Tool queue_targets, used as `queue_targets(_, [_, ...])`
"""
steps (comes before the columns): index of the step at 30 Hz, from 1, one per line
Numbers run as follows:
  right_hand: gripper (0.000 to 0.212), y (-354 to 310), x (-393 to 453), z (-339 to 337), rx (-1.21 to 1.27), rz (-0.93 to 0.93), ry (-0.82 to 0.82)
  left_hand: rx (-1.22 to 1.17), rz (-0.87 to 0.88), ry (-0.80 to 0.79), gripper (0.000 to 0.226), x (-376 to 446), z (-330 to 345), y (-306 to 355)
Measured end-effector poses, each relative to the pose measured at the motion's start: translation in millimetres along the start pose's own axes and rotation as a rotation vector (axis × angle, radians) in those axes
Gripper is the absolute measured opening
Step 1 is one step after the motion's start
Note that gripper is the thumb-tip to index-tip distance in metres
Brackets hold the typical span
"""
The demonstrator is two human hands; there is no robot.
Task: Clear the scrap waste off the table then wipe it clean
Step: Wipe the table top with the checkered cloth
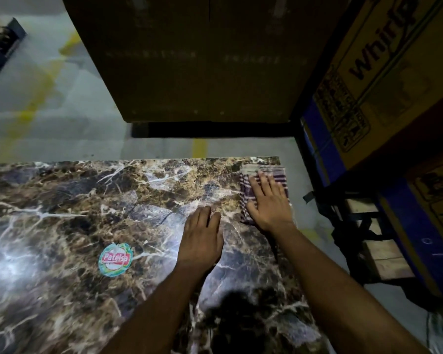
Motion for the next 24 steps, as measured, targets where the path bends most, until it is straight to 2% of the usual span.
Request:
queue_targets(3, [0.077, -39, -24, 9, 0.001, -0.069, -0.032, 0.009, -0.019, -0.029, 0.052, -14, 5, 1])
queue_targets(6, [0.075, -39, -89, 20, -0.003, -0.148, -0.055, 0.000, -0.018, -0.066, 0.058, -31, 7, 4])
queue_targets(9, [0.075, -14, -118, 26, 0.009, -0.045, -0.035, 0.011, -0.018, -0.118, 0.062, -47, 10, 8])
queue_targets(12, [0.075, -28, -108, 24, 0.025, 0.034, -0.012, 0.032, -0.005, -0.153, 0.062, -60, 10, 13])
queue_targets(15, [0.073, -56, -139, 33, 0.022, -0.087, -0.045, 0.041, 0.025, -0.147, 0.061, -79, 8, 18])
queue_targets(17, [0.071, -51, -180, 41, 0.020, -0.132, -0.060, 0.018, 0.029, -0.146, 0.061, -95, 11, 18])
queue_targets(21, [0.073, -15, -208, 44, 0.010, 0.001, -0.027, -0.004, 0.036, -0.140, 0.059, -127, 17, 16])
queue_targets(24, [0.073, -29, -205, 45, 0.026, 0.062, -0.011, 0.023, 0.049, -0.137, 0.061, -145, 22, 18])
Point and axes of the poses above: each hand's wrist, its own x-axis towards the middle knuckle, its own z-axis out of the palm, y = z × x, the point moved 4 cm from there along x, towards the middle knuckle, and after that the axes turned 3 degrees about -y, right-handed, at the moved point
